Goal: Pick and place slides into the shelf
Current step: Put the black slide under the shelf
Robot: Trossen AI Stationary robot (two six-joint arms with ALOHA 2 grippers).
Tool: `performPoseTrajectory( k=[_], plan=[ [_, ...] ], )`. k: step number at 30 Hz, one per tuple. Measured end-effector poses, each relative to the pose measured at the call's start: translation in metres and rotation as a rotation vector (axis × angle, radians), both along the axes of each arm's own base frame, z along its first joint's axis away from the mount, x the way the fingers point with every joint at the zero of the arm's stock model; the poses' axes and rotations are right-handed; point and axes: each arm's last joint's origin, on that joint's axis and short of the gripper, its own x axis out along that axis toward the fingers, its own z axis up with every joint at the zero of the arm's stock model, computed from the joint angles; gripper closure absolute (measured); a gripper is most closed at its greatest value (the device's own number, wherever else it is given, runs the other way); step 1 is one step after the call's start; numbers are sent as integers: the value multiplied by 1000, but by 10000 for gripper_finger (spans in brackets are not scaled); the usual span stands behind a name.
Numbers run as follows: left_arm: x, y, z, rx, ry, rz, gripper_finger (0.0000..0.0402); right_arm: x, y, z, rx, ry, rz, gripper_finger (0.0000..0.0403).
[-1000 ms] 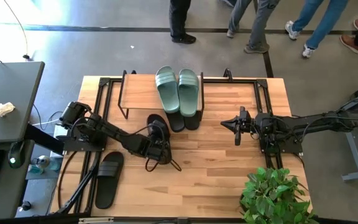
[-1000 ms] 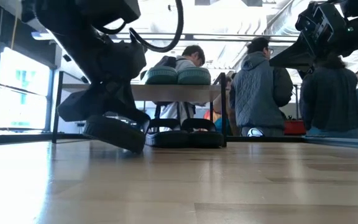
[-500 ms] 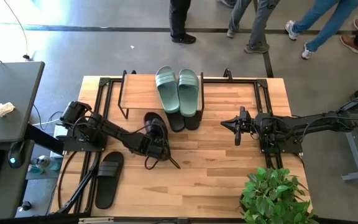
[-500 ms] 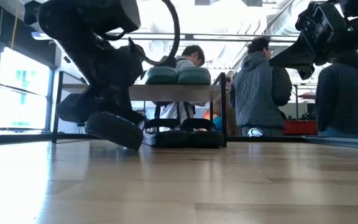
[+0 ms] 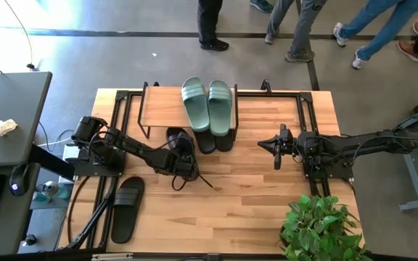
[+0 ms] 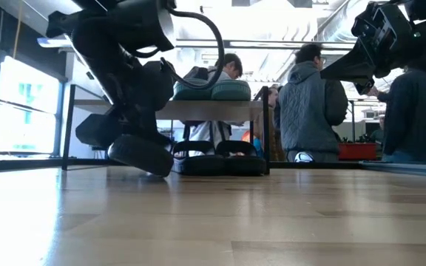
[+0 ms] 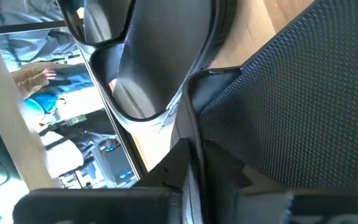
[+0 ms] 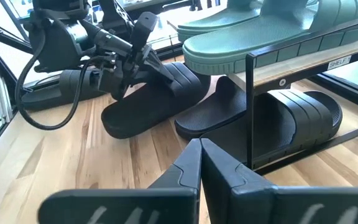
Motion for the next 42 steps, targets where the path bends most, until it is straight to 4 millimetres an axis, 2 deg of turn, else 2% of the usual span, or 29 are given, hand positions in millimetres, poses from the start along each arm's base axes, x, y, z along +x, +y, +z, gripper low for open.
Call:
performPoseTrajectory(
  k=[10,15,20,24,27,29,32,35,39,42],
  plan=[
    [2,-7,4,-3,16,-37,257,0,0,0,0,0,0,403],
    [7,-18,21,-18,16,-35,212,0,0,0,0,0,0,403],
    [17,-48,58,-158,-83,2,193,0,0,0,0,0,0,403],
    [25,-76,95,-392,-204,50,196,0,0,0,0,0,0,403],
    [32,-102,115,-596,-298,6,209,0,0,0,0,0,0,403],
    [36,-122,121,-673,-375,-72,220,0,0,0,0,0,0,403],
    [41,-151,111,-682,-457,-163,240,0,0,0,0,0,0,403],
    [41,-170,81,-594,-397,-151,260,0,0,0,0,4,0,403],
    [47,-178,39,-514,-351,-61,291,-1,0,-2,-1,23,0,403],
    [56,-175,8,-474,-299,-30,318,-1,0,-2,-1,28,0,403]
  ],
)
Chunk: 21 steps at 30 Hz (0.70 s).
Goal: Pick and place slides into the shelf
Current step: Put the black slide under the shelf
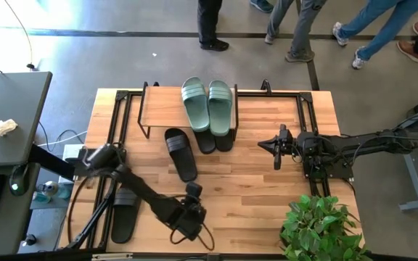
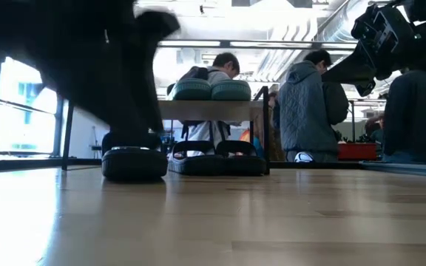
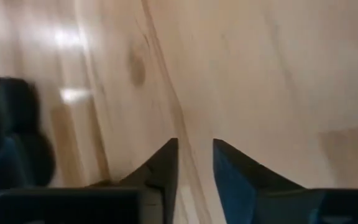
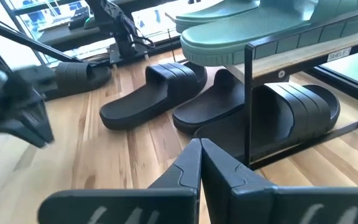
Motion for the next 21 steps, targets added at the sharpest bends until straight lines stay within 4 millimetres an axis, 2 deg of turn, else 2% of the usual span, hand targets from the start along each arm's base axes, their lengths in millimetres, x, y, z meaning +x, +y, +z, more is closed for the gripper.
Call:
performPoseTrajectory(
  k=[3,8,15,21],
  plan=[
    [8,7,-17,11,45,38,351,0,0,-1,0,7,0,403],
    [13,19,-22,-8,90,78,397,-1,0,-2,-1,21,0,403],
    [2,40,-24,-6,227,224,382,-1,0,-3,-1,34,0,403],
    [8,34,-13,24,166,215,392,-1,0,-4,-2,44,0,403]
  ],
)
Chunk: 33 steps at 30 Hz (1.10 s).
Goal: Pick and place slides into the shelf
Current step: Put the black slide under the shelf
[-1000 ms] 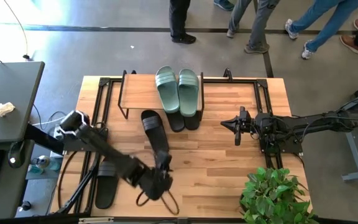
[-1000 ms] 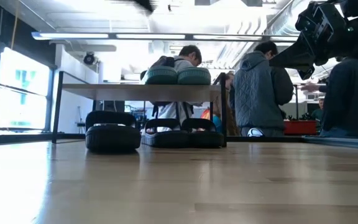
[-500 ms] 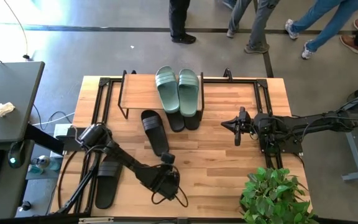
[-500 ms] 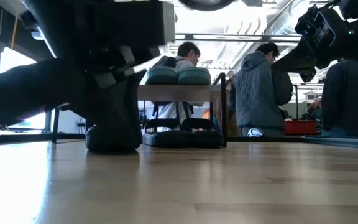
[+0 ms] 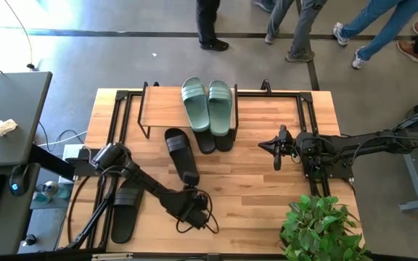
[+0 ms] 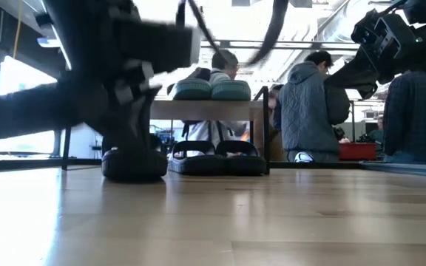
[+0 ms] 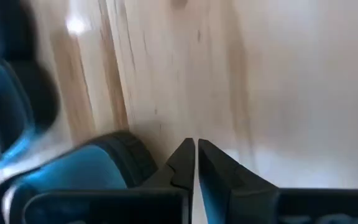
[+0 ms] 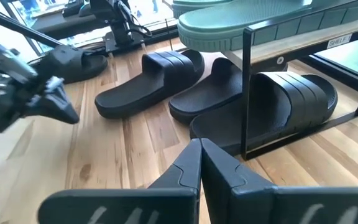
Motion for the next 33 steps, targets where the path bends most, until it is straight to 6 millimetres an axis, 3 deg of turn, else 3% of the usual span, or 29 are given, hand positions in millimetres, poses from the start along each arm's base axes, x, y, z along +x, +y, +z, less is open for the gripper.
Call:
performPoseTrajectory(
  k=[8,19,33],
  plan=[
    [6,-2,16,23,-26,-2,383,0,0,-1,0,9,0,403],
    [4,-2,27,17,-1,59,255,0,0,-1,-1,10,0,403],
    [2,9,23,65,-18,192,285,-1,0,-2,-1,16,0,403]
  ],
)
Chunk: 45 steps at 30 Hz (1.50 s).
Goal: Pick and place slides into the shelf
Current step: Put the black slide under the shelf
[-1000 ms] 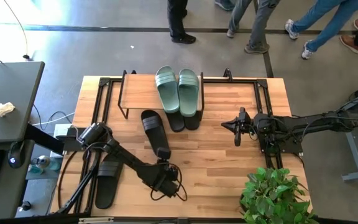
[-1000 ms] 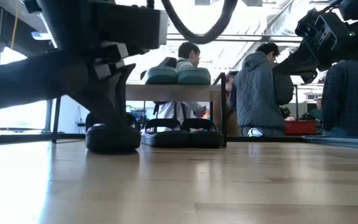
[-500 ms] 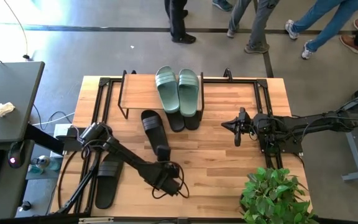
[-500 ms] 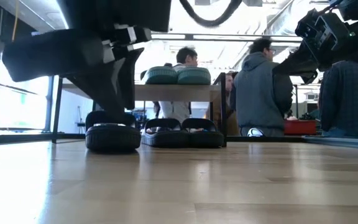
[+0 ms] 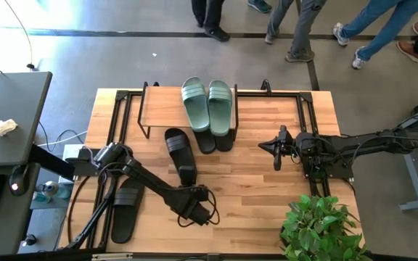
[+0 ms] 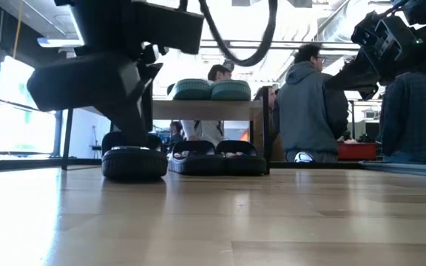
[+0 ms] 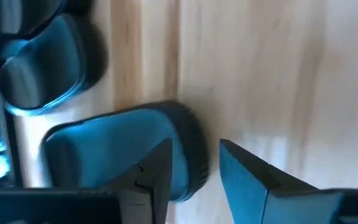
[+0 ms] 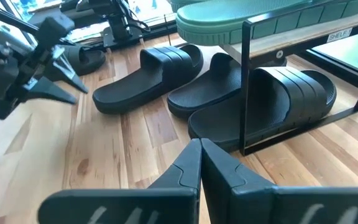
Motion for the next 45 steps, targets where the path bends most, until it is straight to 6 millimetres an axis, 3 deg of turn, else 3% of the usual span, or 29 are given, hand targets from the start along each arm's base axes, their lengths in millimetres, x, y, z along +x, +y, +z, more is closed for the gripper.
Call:
performPoseTrajectory(
  k=[8,21,26,31,40,45],
  plan=[
    [2,6,-7,-8,36,21,284,0,0,-1,0,7,0,403],
    [8,15,-27,-12,84,68,210,-1,0,-3,-1,29,0,403],
    [8,25,-35,2,126,109,204,-1,0,-3,-1,33,0,403],
    [9,35,-48,13,164,140,240,-1,0,-4,-2,38,0,403],
    [3,34,-55,86,220,131,364,-2,0,-4,-2,49,1,403],
    [-7,35,-51,168,327,111,364,-2,0,-5,-2,55,0,403]
  ],
)
